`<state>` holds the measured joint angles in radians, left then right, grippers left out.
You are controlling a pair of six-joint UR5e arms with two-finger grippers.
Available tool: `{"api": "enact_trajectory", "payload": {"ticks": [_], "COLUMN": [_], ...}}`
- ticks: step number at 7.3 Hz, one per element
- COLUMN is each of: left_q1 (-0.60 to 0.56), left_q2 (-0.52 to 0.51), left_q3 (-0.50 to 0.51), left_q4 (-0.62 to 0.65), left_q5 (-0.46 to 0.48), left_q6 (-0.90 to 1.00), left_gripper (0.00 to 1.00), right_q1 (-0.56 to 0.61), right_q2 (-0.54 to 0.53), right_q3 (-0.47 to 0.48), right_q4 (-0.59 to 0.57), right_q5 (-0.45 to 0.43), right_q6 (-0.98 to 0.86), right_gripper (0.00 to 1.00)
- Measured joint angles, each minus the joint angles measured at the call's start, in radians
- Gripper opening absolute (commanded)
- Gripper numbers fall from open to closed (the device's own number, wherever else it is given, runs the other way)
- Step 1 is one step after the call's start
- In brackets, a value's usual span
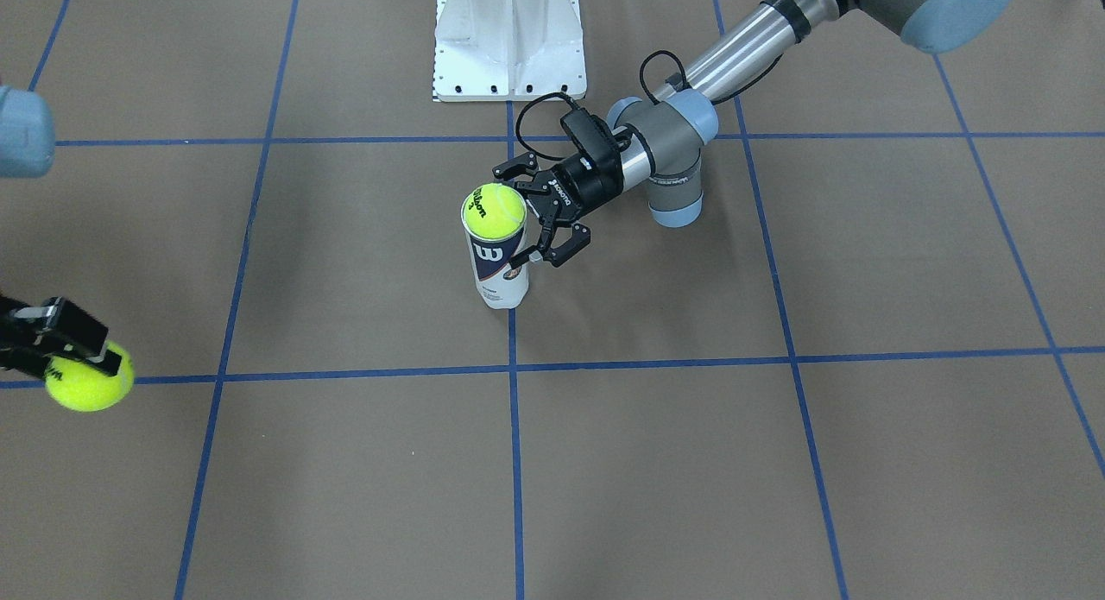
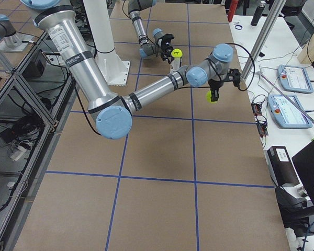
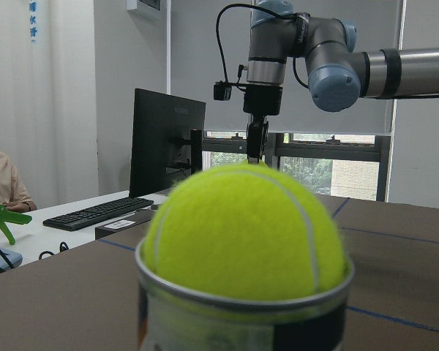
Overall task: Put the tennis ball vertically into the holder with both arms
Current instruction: 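Carry the second ball above the can with the right gripper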
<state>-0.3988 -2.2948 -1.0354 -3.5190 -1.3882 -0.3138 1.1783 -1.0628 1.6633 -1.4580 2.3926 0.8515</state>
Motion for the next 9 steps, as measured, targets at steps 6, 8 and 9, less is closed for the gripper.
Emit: {"api": "enact_trajectory", "payload": {"ticks": [6,8,9], "left_q1": [0.004,0.004,0.005], "left_q2": [-0.005,-0.006,-0.006], "left_q3": [0.0,0.0,0.0], "left_q4": [0.0,0.001,0.002], "left_q5": [0.001,0.001,0.001], "left_q6": [-0.001,-0.001,-0.001], "left_gripper": [0.99,0.99,0.99], "right_q1": [-0.296,-0.368,-0.404], "right_q2": [0.233,0.305,0.339], "right_q3": [0.279,0.291,0.29], "right_q4": [-0.305,-0.437,-0.495], "right_q5": [-0.155,-0.227,-0.268], "right_q6": [0.501,0.509,0.51], "right_gripper": [0.0,0.0,0.0]}}
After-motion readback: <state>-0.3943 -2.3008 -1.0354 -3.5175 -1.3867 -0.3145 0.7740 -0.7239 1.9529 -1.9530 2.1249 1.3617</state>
